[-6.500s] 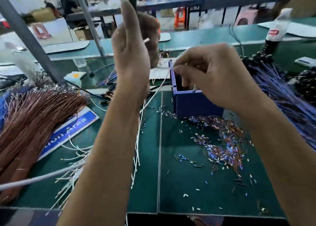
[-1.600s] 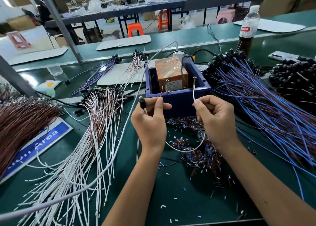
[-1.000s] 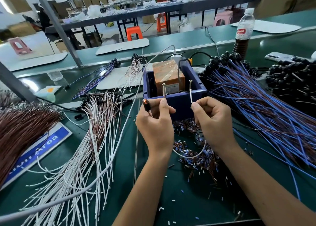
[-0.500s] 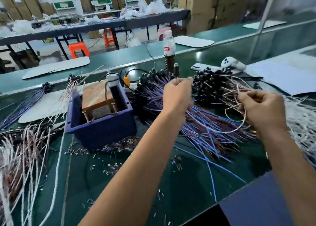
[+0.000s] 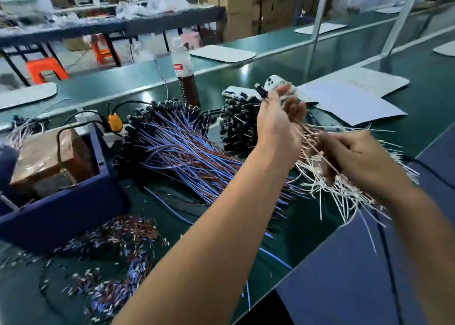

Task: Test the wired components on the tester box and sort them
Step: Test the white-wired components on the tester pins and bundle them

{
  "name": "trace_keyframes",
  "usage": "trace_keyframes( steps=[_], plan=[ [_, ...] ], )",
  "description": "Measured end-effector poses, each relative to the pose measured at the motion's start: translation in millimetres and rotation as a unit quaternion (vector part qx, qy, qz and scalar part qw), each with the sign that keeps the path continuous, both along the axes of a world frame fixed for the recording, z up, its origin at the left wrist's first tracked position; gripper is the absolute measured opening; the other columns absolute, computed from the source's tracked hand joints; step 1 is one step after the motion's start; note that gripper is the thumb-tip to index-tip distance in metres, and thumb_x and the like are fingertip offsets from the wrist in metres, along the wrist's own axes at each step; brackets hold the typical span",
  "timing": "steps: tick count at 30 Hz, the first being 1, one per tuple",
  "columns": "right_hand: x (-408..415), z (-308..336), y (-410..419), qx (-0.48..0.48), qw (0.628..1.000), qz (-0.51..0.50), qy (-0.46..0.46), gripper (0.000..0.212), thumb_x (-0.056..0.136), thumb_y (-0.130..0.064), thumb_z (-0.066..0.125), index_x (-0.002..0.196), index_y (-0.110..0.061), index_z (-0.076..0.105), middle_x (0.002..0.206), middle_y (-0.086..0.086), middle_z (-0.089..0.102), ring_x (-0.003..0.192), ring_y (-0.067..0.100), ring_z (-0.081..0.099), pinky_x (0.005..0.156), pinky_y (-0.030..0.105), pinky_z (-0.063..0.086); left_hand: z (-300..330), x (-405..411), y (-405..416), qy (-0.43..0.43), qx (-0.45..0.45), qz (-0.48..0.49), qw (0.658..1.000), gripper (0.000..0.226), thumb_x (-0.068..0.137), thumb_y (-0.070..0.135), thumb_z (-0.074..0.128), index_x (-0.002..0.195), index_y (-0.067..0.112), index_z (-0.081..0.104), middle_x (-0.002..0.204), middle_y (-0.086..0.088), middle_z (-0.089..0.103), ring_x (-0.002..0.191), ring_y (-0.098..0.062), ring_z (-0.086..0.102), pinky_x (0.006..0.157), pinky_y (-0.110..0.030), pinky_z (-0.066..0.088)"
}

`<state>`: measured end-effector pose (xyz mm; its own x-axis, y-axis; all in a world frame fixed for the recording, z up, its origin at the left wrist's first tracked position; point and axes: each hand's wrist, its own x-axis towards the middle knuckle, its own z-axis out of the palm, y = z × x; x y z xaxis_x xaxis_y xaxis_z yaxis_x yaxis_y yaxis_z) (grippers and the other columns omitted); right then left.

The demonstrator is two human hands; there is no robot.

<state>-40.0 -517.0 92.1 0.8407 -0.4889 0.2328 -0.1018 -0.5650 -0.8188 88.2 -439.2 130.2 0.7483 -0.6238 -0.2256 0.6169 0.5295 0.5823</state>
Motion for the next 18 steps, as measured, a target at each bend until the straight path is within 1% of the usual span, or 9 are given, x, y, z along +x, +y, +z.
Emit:
trace_keyframes(
  steps=[2,3,6,8,11,12,14,16,18],
  plan=[
    [-8.2,5.0,-9.9,0.128,0.991,0.01,-0.038,0.05,0.101,-0.051,0.051,0.097,-0.009,0.077,0.062,0.008,0.065,0.05,0.023,0.06,0.061,0.044,0.056,0.5,5.8,-1.6,-0.078,0.056,0.011,0.995,0.044,0.114,0.035,0.033,0.09,0.02,0.067,0.083,-0.002,0.055,0.068,-0.008,0.046,0.061,-0.021,0.042],
    [-10.1,8.2,-15.2,0.151,0.988,0.024,-0.035,0.047,0.096,-0.054,0.055,0.1,-0.013,0.079,0.066,0.007,0.066,0.052,0.022,0.058,0.057,0.043,0.057,-0.6,8.6,-3.1,-0.116,0.092,0.012,0.989,0.048,0.113,0.04,0.032,0.089,0.022,0.069,0.082,0.0,0.054,0.066,-0.008,0.044,0.059,-0.023,0.038],
    [-6.6,17.3,-21.5,0.128,0.987,0.084,0.052,0.036,0.08,-0.055,0.068,0.105,-0.031,0.078,0.077,0.002,0.07,0.051,0.011,0.046,0.043,0.023,0.042,-5.5,13.1,-9.3,-0.17,0.174,-0.007,0.97,0.055,0.11,0.051,0.035,0.083,0.019,0.071,0.056,0.004,0.046,0.045,-0.008,0.039,0.051,-0.026,0.032],
    [-3.9,20.0,-22.0,0.128,0.979,0.126,0.1,0.035,0.083,-0.055,0.066,0.102,-0.027,0.077,0.078,0.004,0.071,0.05,0.01,0.038,0.041,0.02,0.031,-6.4,13.1,-14.4,-0.187,0.211,-0.013,0.959,0.057,0.11,0.051,0.035,0.082,0.014,0.068,0.041,0.006,0.042,0.033,-0.008,0.037,0.047,-0.025,0.033],
    [-10.1,27.7,-29.6,0.144,0.977,0.135,0.078,0.041,0.094,-0.054,0.056,0.098,-0.021,0.08,0.067,0.01,0.064,0.047,0.012,0.034,0.04,0.021,0.025,-1.2,17.3,-17.6,-0.177,0.248,-0.031,0.952,0.055,0.11,0.05,0.037,0.08,0.012,0.064,0.055,-0.002,0.042,0.032,-0.009,0.036,0.04,-0.017,0.031],
    [-15.3,32.9,-34.9,0.106,0.986,0.108,0.068,0.04,0.094,-0.055,0.057,0.095,-0.023,0.081,0.062,0.008,0.062,0.046,0.016,0.036,0.04,0.022,0.028,0.8,20.6,-17.3,-0.157,0.244,-0.039,0.956,0.053,0.11,0.048,0.039,0.08,0.011,0.062,0.059,-0.002,0.04,0.032,-0.008,0.035,0.038,-0.015,0.031],
    [-24.6,43.3,-48.3,-0.093,0.994,0.017,0.06,0.033,0.097,-0.058,0.06,0.088,-0.033,0.08,0.055,0.002,0.059,0.045,0.025,0.043,0.041,0.029,0.033,4.4,27.1,-16.1,-0.129,0.229,-0.057,0.963,0.048,0.111,0.042,0.042,0.081,0.009,0.061,0.061,-0.002,0.039,0.034,-0.007,0.037,0.038,-0.013,0.034],
    [-27.4,49.3,-64.0,-0.293,0.949,-0.115,0.031,0.034,0.097,-0.057,0.056,0.085,-0.033,0.078,0.049,-0.002,0.054,0.047,0.022,0.047,0.048,0.031,0.038,5.5,31.5,-18.1,-0.15,0.231,-0.055,0.96,0.044,0.11,0.037,0.046,0.081,0.008,0.062,0.057,-0.001,0.043,0.036,-0.009,0.043,0.04,-0.015,0.042],
    [-20.2,52.0,-68.8,-0.363,0.91,-0.201,-0.007,0.033,0.1,-0.05,0.057,0.094,-0.027,0.079,0.055,-0.003,0.058,0.055,0.028,0.052,0.057,0.036,0.045,6.0,32.6,-20.1,-0.188,0.249,-0.038,0.949,0.039,0.109,0.032,0.052,0.081,0.006,0.059,0.05,-0.002,0.05,0.034,-0.013,0.049,0.041,-0.021,0.05]
  ],
)
